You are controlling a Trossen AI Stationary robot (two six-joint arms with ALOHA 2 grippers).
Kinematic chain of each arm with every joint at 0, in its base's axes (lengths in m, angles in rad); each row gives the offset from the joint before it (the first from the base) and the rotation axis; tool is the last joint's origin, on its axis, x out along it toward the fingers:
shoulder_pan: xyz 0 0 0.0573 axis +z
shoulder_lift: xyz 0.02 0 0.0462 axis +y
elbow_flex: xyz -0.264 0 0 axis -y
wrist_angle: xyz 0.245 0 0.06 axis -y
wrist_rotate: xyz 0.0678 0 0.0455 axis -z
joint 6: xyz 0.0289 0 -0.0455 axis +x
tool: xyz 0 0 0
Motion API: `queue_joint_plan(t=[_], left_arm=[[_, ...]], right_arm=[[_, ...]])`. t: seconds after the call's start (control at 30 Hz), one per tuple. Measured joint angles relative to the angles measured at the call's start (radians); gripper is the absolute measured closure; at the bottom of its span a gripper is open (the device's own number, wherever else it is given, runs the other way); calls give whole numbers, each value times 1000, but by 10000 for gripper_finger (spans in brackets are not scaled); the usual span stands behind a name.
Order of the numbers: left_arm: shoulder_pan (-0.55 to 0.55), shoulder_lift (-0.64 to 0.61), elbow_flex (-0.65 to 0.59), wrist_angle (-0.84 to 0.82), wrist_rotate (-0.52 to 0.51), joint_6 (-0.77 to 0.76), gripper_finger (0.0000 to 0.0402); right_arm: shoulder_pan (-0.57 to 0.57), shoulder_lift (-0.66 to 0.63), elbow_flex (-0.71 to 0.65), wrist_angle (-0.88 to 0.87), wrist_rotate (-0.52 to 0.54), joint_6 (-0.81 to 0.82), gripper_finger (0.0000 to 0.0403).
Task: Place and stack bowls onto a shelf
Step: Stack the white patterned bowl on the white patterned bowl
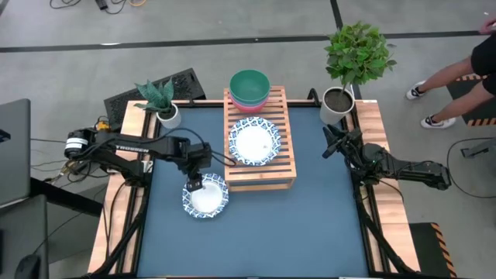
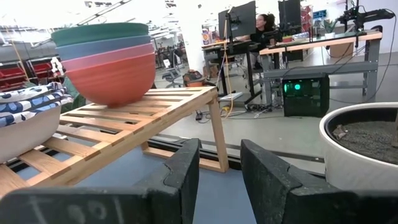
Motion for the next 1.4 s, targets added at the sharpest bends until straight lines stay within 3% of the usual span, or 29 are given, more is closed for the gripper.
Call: queue_joint_plan(t=[0.23, 0.63, 1.07, 1.4], left_arm=[[0, 0, -34, 33, 2, 0, 236], [1, -2, -85, 17, -13, -52, 393], [2, -42, 22, -273, -29, -280, 401], [2, -113, 219, -538, -170, -446, 401]], right_arm=[[0, 0, 0, 0, 0, 7, 259], [0, 0, 0, 0, 0, 8, 259], [0, 0, 0, 0, 0, 8, 259], [0, 0, 0, 0, 0, 8, 259]])
